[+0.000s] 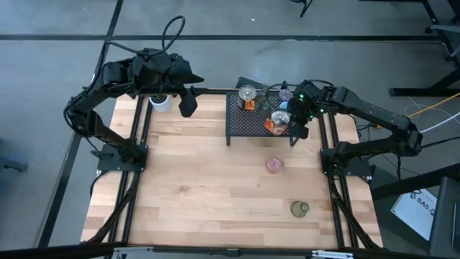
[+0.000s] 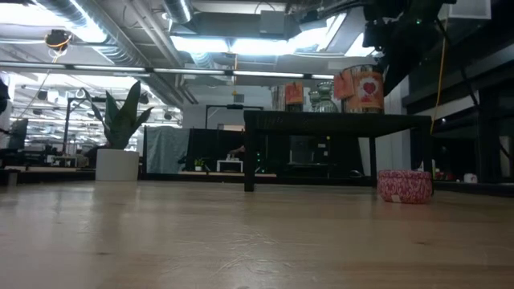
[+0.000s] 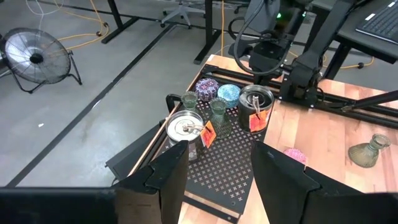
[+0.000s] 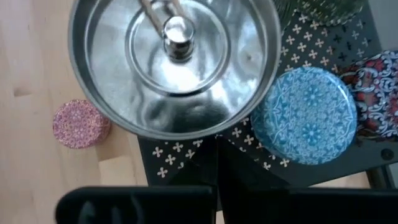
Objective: Pick & Place candle stick holders
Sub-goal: Put the silver scented candle on the shelf aligned with other silver scented candle
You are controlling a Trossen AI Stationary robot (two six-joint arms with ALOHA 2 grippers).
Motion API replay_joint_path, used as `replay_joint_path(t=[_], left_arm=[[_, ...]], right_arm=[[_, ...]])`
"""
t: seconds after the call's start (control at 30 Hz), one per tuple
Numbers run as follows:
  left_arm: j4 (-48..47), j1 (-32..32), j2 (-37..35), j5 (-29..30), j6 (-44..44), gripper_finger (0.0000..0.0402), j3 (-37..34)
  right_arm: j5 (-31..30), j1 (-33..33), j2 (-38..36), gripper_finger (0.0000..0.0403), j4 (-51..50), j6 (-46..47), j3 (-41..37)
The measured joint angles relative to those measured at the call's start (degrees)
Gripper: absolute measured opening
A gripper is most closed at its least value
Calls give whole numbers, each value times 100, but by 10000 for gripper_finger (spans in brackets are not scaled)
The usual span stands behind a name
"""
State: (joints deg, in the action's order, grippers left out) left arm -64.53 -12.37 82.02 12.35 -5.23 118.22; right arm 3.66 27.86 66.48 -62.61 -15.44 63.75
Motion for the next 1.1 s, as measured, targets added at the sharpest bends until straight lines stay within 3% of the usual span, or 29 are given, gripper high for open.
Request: replay_joint_path(t=[0.37, 0.77, 1.1], left_arm=[[0, 1, 0, 60, 0, 169, -1], [0, 0, 0, 63, 0, 169, -1], [0, 1, 0, 64, -1, 169, 0]], right_arm=[[364, -4, 0, 0, 494, 93, 0], [256, -9, 0, 0, 59, -46, 0], [259, -212, 0, 0, 580, 101, 0]])
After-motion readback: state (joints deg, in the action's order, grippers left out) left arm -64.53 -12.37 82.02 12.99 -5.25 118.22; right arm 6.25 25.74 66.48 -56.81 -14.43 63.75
